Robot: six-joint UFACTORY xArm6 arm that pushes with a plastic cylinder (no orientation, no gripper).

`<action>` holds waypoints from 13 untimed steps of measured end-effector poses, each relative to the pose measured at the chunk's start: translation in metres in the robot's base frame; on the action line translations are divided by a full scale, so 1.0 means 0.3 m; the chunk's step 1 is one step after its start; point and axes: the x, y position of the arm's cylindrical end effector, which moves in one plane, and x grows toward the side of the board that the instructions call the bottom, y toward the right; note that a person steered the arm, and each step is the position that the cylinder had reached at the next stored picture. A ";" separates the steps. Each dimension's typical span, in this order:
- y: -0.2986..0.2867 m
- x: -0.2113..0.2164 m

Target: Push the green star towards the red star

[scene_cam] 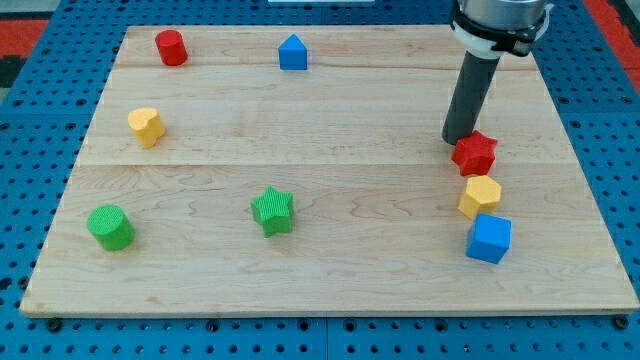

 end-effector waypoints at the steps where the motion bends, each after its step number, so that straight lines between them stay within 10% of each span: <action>1: -0.267 -0.048; 3: -0.751 0.160; 5: -0.783 0.392; 8: -0.291 0.060; 10: -0.192 0.209; 13: -0.292 -0.084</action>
